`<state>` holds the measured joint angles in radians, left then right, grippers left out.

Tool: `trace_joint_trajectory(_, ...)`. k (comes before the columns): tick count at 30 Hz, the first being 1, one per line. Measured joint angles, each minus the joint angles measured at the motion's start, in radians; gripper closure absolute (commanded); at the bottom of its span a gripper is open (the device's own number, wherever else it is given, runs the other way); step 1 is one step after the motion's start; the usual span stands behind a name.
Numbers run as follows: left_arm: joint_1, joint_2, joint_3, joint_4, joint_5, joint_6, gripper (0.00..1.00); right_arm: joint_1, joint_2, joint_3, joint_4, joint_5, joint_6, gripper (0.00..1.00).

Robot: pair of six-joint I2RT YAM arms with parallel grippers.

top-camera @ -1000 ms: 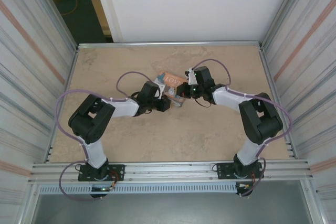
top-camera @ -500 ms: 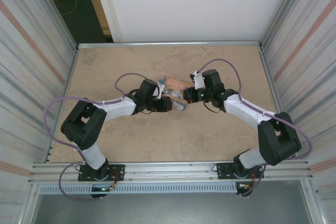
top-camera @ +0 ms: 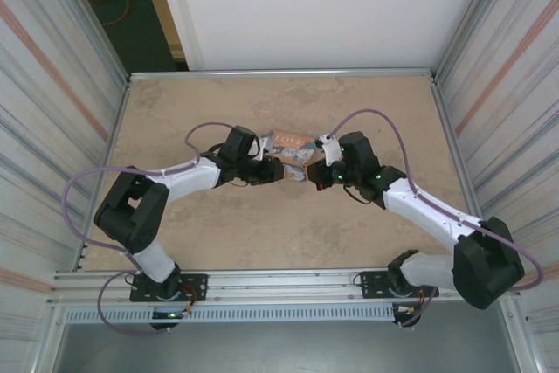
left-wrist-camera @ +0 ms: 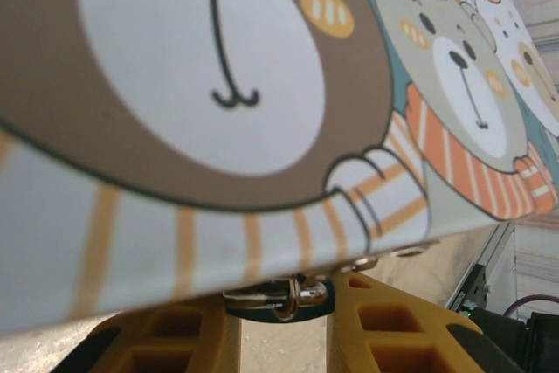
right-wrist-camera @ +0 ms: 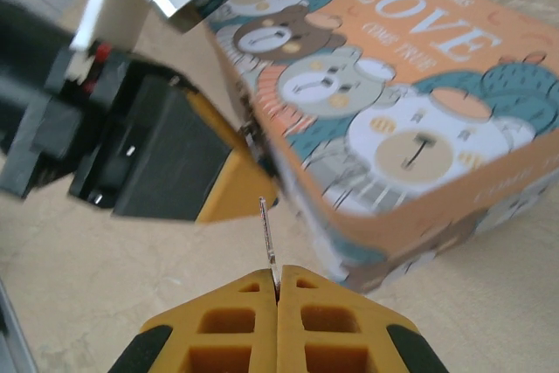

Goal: Unlock the padlock with the key

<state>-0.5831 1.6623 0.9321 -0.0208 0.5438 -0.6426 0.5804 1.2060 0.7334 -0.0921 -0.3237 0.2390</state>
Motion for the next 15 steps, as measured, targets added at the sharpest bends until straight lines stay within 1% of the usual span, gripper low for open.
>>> trace_joint_trajectory(8, 0.010, 0.000, 0.000, 0.003, 0.026, -0.025, 1.00, 0.117, -0.104, -0.031, -0.074, 0.087, -0.042, 1.00)
trace_joint_trajectory(15, 0.028, -0.012, 0.000, -0.009, 0.043, -0.031, 1.00, 0.169, -0.142, -0.103, -0.109, 0.140, -0.058, 1.00)
